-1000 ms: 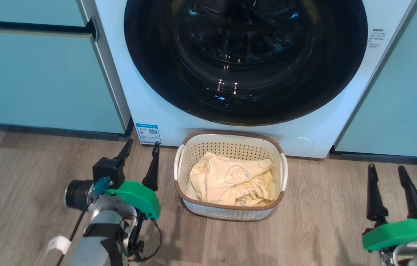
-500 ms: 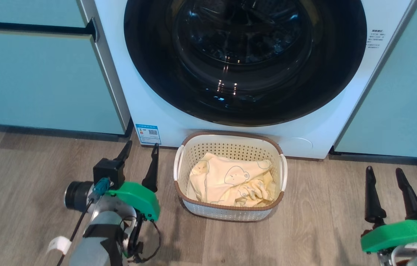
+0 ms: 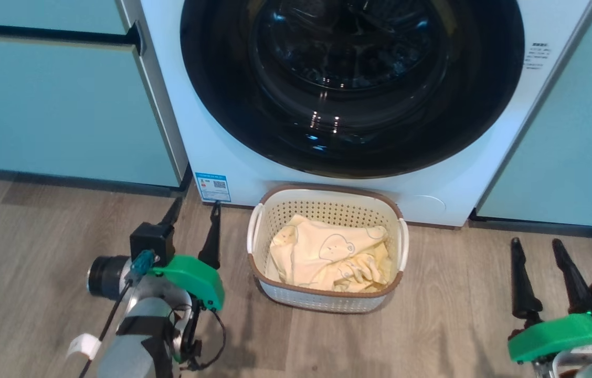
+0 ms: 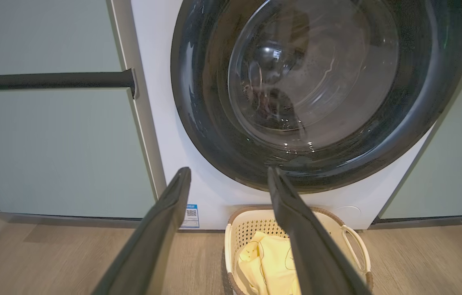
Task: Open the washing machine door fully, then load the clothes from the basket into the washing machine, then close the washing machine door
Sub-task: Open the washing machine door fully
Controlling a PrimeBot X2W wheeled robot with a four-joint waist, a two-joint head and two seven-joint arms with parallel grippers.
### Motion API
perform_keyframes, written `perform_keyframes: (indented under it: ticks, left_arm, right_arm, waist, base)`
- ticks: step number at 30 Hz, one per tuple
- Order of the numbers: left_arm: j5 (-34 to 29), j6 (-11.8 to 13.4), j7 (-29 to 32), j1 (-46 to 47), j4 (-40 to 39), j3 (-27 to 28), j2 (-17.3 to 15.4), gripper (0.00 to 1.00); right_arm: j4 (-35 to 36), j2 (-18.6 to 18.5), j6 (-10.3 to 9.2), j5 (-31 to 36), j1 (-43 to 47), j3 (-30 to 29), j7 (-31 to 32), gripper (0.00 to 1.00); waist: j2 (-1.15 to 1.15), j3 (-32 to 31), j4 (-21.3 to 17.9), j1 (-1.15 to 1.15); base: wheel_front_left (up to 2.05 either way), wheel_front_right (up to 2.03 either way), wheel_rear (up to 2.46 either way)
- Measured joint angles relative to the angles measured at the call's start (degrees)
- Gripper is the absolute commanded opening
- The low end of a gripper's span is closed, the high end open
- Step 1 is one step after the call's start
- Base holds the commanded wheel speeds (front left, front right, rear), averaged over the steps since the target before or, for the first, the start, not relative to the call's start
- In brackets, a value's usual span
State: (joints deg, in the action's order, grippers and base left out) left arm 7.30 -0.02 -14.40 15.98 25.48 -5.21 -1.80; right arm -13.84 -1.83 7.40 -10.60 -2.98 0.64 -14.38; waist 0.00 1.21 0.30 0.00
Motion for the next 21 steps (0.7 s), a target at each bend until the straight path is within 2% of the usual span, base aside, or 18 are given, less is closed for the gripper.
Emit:
perform_keyframes:
  ticks: [11, 21]
  left_arm:
    - [0.01, -0.34, 0.00, -0.01, 0.48, -0.25, -0.04, 1.00]
    - [0.13, -1.19, 0.00, 0.01, -2.49, -0.26, -0.08, 1.00]
  right_arm:
    - [-0.30, -0.02, 0.00, -0.01, -0.02, 0.32, 0.00, 1.00]
    - [-0.44, -0.02, 0.00, -0.02, -0.08, 0.88, 0.00, 1.00]
  waist:
    - [0.00, 0.15, -0.14, -0.01]
    - [0.00, 0.34, -0.32, -0.01]
  base:
    - [0.94, 1.44, -2.38]
    - [1.23, 1.23, -2.46]
